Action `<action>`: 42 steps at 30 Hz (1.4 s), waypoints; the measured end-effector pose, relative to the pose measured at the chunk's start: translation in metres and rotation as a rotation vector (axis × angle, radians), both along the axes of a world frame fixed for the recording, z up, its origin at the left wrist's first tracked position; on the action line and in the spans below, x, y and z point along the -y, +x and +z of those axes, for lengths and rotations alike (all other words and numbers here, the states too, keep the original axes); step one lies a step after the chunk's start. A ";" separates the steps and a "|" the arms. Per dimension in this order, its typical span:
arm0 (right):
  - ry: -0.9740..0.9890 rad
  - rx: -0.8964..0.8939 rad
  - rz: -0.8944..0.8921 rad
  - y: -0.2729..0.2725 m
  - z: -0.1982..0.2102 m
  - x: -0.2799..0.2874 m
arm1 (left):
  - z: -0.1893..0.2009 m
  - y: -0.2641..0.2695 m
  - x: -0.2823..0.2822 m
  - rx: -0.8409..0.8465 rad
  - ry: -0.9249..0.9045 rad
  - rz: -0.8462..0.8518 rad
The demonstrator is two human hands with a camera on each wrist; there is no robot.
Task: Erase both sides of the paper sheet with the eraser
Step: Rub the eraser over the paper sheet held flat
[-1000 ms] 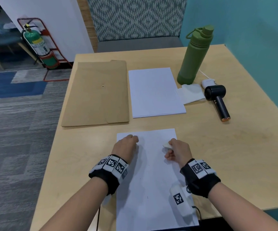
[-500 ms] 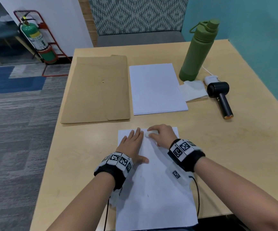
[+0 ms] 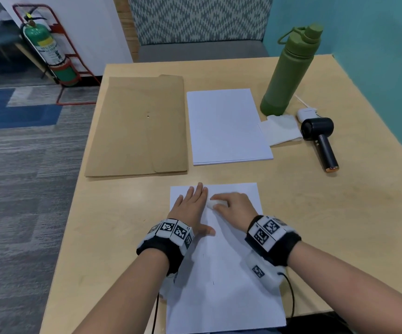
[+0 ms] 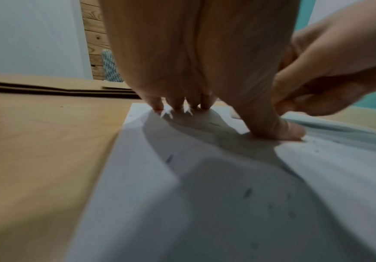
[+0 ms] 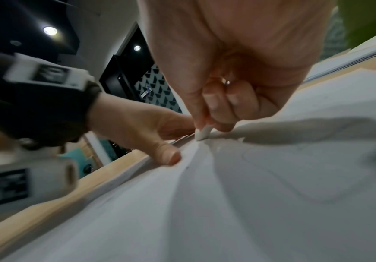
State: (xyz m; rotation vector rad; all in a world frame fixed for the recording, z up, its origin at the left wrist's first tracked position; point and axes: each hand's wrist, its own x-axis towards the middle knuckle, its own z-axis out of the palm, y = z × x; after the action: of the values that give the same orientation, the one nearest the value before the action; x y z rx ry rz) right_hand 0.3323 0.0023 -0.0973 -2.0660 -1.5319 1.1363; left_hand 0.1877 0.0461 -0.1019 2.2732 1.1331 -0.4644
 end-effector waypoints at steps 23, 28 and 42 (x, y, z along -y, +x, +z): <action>0.034 -0.018 0.024 0.009 0.007 0.005 | 0.000 0.004 0.002 -0.063 -0.011 -0.027; -0.026 -0.042 0.061 0.014 0.007 0.004 | -0.001 0.005 0.003 -0.065 -0.011 -0.033; 0.006 -0.061 -0.017 0.019 0.006 -0.011 | -0.005 0.008 0.007 -0.081 -0.007 -0.003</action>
State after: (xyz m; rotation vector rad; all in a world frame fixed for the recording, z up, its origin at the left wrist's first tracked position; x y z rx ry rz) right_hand 0.3514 0.0136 -0.0916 -2.0175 -1.4841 1.1762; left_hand 0.1959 0.0394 -0.1066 2.2686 1.1666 -0.5655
